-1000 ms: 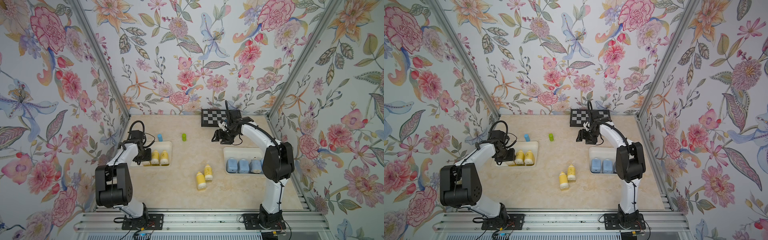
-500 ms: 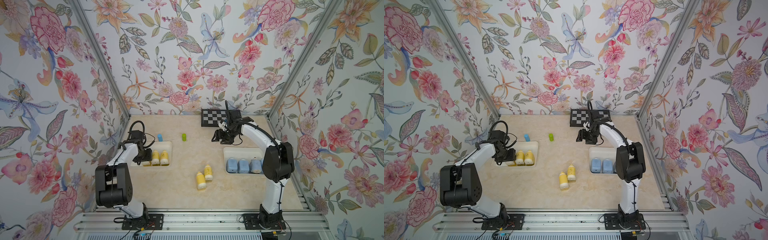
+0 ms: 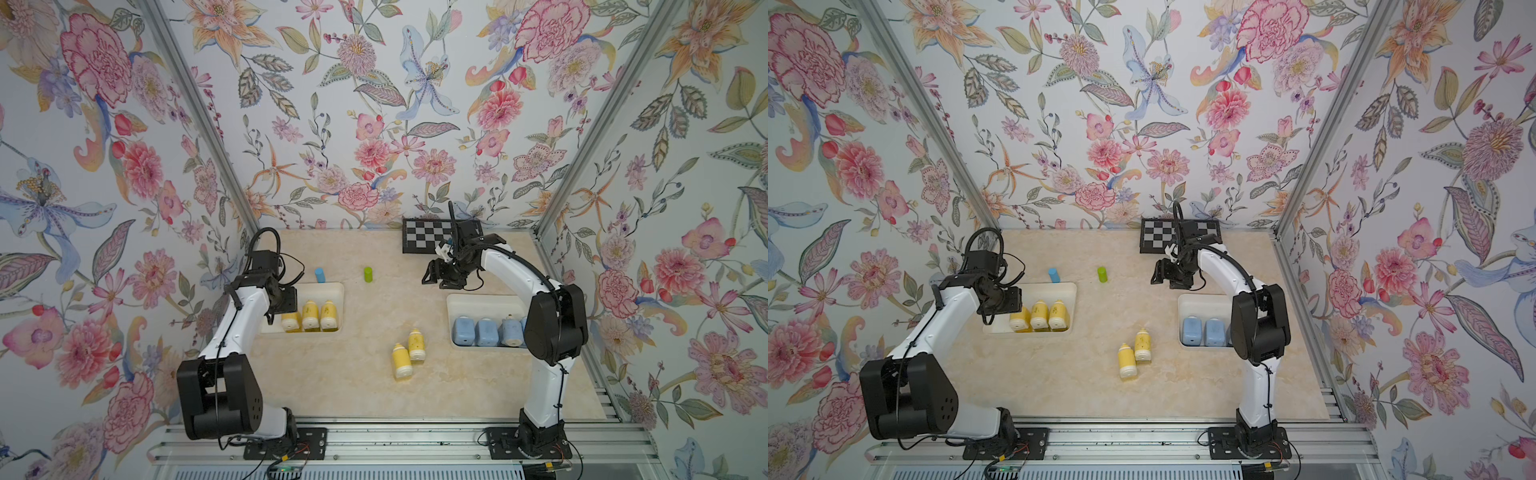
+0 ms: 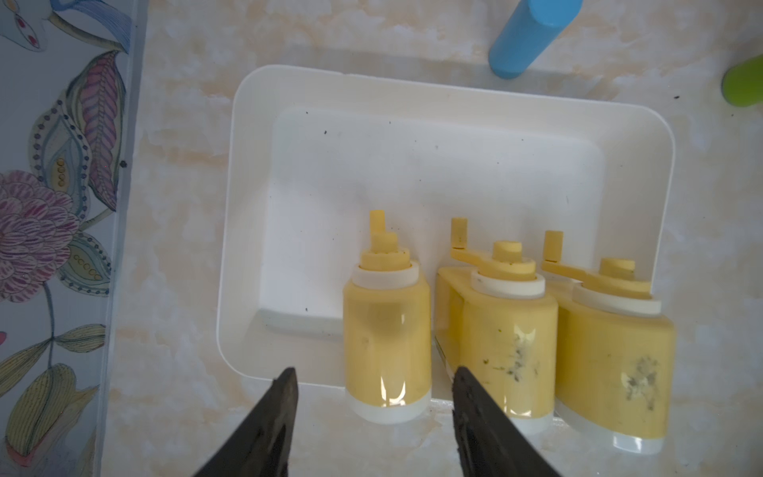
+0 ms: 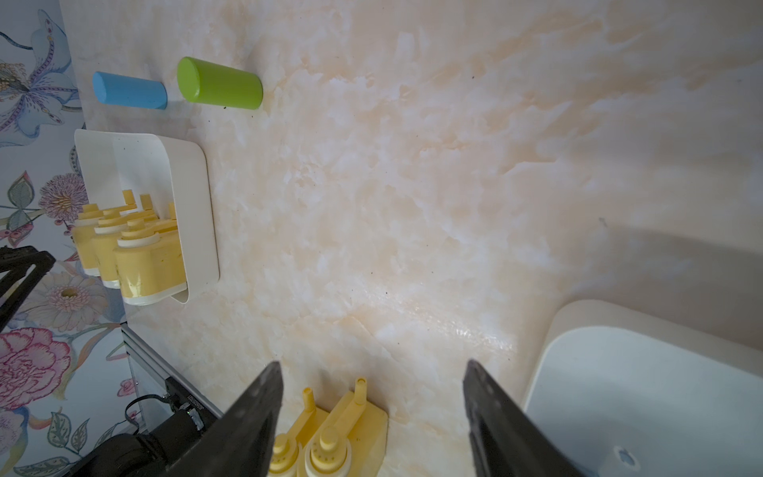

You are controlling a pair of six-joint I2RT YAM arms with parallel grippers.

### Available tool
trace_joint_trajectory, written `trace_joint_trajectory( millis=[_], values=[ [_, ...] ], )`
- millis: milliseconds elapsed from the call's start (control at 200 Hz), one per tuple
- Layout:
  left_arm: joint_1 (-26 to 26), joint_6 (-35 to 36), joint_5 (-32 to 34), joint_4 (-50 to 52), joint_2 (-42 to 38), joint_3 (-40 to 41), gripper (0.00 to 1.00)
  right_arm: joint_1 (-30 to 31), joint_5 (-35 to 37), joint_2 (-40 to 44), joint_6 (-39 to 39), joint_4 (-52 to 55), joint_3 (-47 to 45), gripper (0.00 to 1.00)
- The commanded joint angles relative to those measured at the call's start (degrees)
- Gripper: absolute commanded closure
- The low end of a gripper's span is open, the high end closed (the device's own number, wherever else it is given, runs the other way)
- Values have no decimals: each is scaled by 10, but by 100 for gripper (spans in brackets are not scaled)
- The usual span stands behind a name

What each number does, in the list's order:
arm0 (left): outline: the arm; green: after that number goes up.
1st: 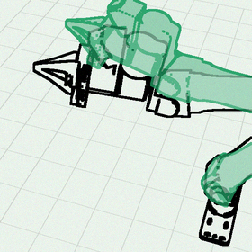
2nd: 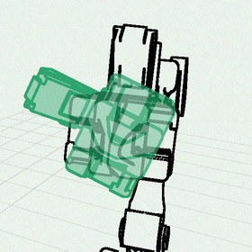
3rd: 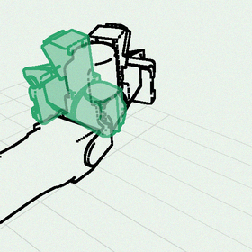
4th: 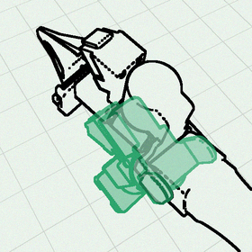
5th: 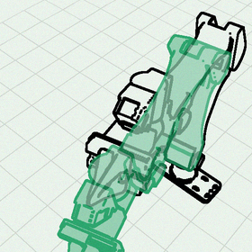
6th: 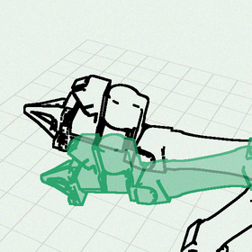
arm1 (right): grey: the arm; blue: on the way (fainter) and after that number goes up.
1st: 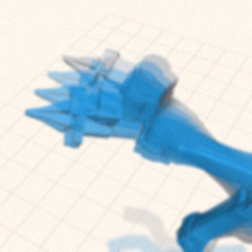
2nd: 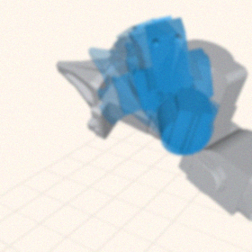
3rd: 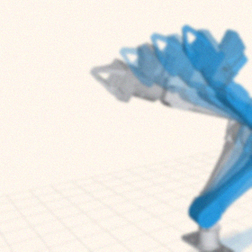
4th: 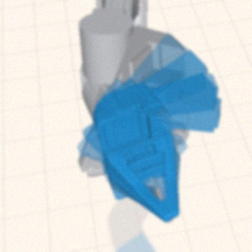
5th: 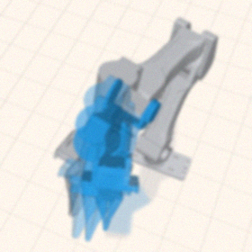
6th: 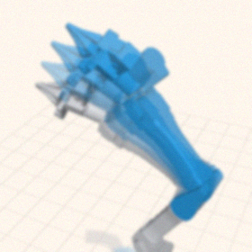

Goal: Place the pencil sharpeners by color into the storage box
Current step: Place the pencil sharpener in the storage box, then pick up the pencil sharpener from the center of the board.

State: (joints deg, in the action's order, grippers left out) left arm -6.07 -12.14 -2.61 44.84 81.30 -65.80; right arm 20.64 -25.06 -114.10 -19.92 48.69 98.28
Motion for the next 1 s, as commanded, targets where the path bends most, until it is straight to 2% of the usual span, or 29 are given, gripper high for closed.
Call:
trace_joint_trajectory(
  millis=[0,230,400,565,686,801,906,996],
  values=[
    [-4,-18,29,47,-47,-32,38,0,6,18,0,2,9,29],
    [5,-76,10,93,-138,-18,37,-4,8,23,-3,3,7,29],
    [64,-169,-3,96,-221,42,38,-4,8,21,0,2,1,29],
    [189,-287,30,89,-263,75,38,-4,11,29,2,2,0,29],
    [297,-371,62,67,-263,91,38,-5,11,37,1,3,-1,28],
    [406,-439,83,36,-221,97,38,-6,13,47,1,3,-18,28],
    [508,-481,115,31,-148,60,37,-7,19,57,4,3,-42,28],
    [554,-502,125,45,-98,27,37,-10,30,68,7,2,-60,28]
  ],
)
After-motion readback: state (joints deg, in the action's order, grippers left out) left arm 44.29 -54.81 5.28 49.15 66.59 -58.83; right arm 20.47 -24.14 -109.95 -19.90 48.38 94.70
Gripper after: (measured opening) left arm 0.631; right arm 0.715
